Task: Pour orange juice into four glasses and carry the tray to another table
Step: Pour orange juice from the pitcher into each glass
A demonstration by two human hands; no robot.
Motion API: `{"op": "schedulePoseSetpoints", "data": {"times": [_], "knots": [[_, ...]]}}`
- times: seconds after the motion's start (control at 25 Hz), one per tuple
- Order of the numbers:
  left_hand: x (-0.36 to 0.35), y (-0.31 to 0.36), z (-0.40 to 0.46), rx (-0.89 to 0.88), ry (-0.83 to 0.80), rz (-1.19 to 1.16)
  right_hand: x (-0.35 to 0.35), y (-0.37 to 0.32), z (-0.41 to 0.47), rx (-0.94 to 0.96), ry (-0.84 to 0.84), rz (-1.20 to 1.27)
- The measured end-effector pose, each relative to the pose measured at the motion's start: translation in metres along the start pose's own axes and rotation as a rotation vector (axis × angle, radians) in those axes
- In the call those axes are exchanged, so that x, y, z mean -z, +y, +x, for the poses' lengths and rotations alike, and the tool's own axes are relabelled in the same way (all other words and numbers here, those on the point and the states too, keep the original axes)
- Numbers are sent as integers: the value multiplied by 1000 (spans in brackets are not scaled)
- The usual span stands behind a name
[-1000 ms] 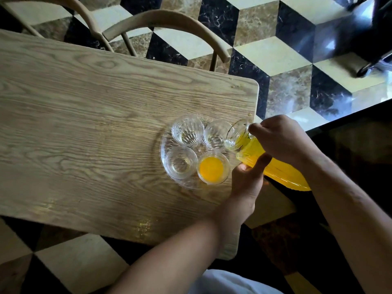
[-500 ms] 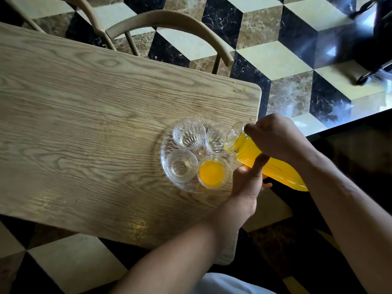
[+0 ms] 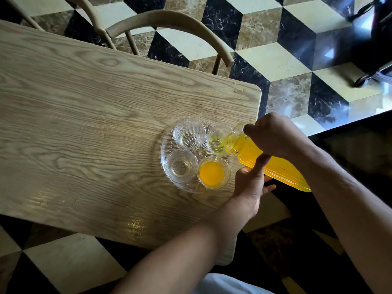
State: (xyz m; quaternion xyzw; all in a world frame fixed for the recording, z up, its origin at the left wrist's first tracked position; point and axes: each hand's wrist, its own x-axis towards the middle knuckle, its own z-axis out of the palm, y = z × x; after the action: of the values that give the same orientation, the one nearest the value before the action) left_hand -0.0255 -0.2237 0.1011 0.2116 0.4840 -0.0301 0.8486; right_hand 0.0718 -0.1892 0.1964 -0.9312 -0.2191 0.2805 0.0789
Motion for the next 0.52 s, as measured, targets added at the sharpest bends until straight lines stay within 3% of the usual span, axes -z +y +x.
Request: {"op": "schedulePoseSetpoints", "data": {"times": [0.52], "knots": [[-3,-3,-1,30,-20,-37,5,-3,-3,9,-3,-48]]}}
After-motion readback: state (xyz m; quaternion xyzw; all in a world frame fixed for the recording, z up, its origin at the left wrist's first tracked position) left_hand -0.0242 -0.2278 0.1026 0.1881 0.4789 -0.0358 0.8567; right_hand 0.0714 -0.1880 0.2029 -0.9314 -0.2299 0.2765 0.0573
